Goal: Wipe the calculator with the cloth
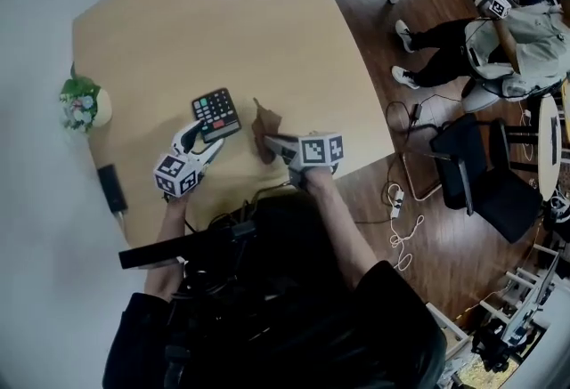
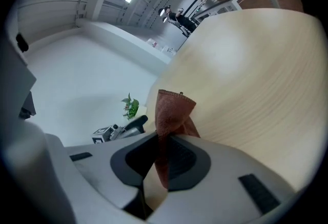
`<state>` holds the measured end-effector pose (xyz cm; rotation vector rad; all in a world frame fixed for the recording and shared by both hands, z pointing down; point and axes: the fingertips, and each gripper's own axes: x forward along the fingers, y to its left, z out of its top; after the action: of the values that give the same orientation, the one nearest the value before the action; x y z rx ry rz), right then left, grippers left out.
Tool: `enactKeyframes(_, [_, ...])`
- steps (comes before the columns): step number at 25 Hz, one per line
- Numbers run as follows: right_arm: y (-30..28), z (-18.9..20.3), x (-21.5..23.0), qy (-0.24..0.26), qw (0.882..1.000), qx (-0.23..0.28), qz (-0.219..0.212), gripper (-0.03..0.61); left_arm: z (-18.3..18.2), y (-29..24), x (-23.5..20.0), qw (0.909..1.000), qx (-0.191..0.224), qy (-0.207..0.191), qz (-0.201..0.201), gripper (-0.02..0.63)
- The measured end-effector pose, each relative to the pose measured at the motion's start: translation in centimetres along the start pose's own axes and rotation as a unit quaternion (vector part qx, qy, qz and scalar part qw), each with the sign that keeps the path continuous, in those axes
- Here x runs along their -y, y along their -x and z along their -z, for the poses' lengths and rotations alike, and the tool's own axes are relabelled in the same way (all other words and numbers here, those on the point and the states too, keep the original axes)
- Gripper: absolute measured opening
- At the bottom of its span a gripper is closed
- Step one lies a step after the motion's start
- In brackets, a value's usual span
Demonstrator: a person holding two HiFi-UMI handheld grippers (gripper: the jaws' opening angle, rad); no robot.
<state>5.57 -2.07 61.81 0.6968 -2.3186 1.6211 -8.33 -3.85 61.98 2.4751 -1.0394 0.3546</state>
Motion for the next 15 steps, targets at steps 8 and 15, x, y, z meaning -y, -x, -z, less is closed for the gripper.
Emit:
enactKeyframes(8, [1.9,0.1,-1.7,0.012,0.999,0.030,0.005,0.043,7.1,-4.9,1.5,0.9030,-0.240,-0.353,-0.050,0.296])
enactKeyframes(15, [4.3,1.3,-1.7,0.010,0.998,0.056,0.020,0.043,7.6,-6.0,0.3,0.8638,-0.266,-0.422,-0.070,0.147])
